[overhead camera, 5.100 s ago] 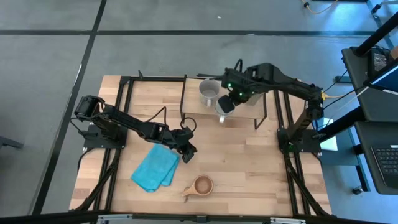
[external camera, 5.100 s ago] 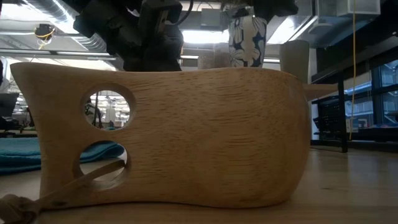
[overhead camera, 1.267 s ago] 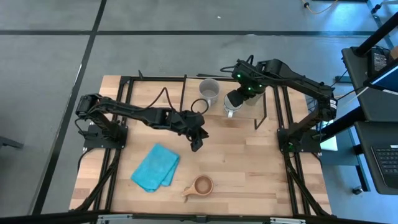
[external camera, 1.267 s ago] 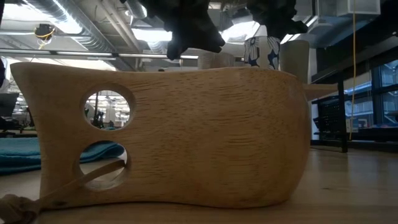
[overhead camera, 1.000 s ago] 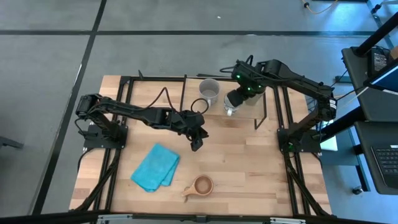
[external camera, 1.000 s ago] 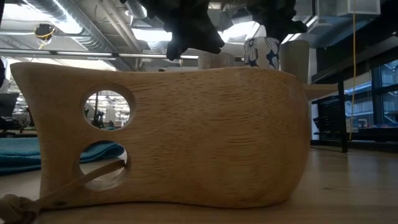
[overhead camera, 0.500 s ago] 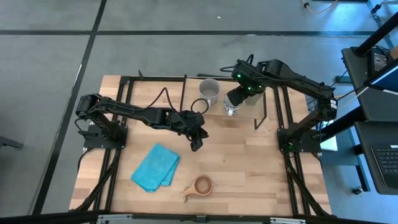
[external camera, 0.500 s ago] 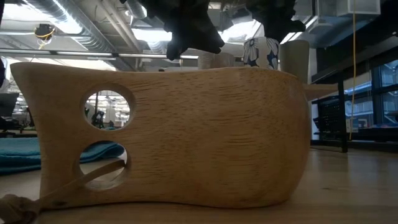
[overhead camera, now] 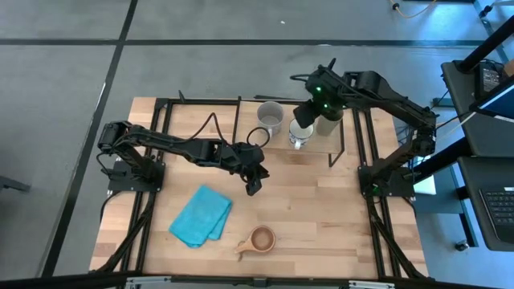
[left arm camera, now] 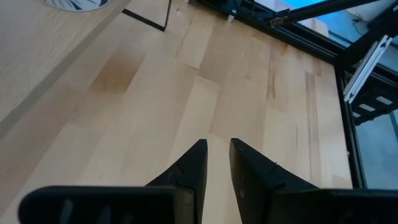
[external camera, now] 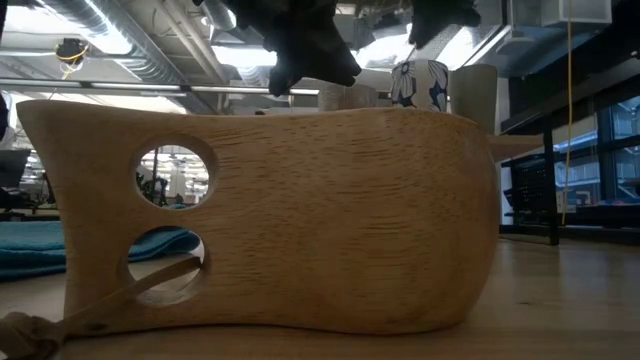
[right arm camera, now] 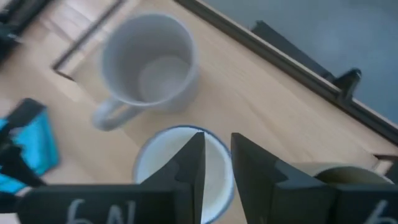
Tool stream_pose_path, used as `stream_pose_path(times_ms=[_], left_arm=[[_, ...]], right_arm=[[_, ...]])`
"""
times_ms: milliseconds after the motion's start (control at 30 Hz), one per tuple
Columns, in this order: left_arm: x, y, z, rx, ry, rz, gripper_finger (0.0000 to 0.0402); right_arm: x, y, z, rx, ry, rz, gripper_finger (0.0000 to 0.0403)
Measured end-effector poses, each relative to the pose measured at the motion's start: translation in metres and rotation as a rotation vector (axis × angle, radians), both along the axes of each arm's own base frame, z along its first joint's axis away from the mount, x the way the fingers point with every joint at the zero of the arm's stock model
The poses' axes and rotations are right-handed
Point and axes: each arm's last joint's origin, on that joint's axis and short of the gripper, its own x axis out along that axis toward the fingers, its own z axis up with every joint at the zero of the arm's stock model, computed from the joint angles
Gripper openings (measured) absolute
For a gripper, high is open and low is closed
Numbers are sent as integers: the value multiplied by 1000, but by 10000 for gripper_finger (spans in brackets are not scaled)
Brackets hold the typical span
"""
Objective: Stack small to large cups/mugs on shelf
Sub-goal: Put the blue mug on the shelf
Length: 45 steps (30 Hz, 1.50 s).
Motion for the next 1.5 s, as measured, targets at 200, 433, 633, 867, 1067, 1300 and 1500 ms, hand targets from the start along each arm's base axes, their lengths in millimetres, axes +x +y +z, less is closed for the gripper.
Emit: stream_pose_path(times_ms=[200,433,633,867,1067,1300,1500], left_arm=[[1,1,2,-26,-22,-31,64],[10,9,39,-145,-128,-127,64],[15,27,80,-158,-253,-132,64],[12,58,87,-172,-275,-130,64],[10,92,85,-161,-297,-107,64],[1,133,97,-60,-419,-58,64],[-7,157,97,25,-428,-41,64]], right_arm=[[2,20,7,14,-27,35,79],[-4,59,2,21,90,38,79],[-4,96,2,5,64,29,79],[-6,132,-2,-73,-26,-72,79],[-5,153,-27,-80,-17,-153,73],[-7,173,-60,-62,-27,-284,58],[-10,180,-80,-102,-77,-388,56]])
